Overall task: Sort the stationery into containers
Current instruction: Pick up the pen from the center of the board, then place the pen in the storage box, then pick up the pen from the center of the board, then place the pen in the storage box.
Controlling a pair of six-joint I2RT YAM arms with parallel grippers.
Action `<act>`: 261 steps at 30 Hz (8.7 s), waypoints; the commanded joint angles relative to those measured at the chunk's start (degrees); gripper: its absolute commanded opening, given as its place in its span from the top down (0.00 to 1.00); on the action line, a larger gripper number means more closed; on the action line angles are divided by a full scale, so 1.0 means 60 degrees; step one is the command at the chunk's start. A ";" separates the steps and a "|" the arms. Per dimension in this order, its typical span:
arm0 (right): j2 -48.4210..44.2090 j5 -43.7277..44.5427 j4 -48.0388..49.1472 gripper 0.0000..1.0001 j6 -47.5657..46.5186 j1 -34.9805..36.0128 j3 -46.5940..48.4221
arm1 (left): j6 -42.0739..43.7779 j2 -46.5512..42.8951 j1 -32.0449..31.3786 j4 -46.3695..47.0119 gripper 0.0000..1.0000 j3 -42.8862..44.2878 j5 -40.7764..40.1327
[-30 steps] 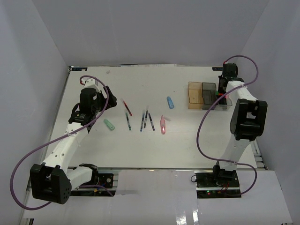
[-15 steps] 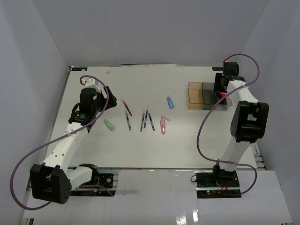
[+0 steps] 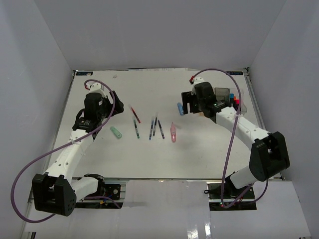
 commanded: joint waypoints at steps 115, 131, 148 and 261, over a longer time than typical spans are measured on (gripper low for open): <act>-0.4793 -0.2535 0.4115 0.03 0.0554 -0.2228 -0.5975 | -0.2663 0.4056 0.0113 -0.2315 0.23 -0.0043 -0.1689; -0.4369 -0.3911 0.4276 0.02 0.0072 -0.2097 -0.5829 | -0.2736 0.3576 0.0113 -0.2213 0.60 0.0206 -0.0797; -0.3301 -0.3534 0.5901 0.01 0.1945 0.2106 -0.4160 | -0.3849 0.0995 -0.0722 0.2371 0.66 -0.0599 0.4213; 0.0719 0.0351 0.0834 0.41 -0.0882 -0.2831 0.0121 | -0.1432 0.0468 -0.0400 0.1201 0.02 -0.0101 0.3071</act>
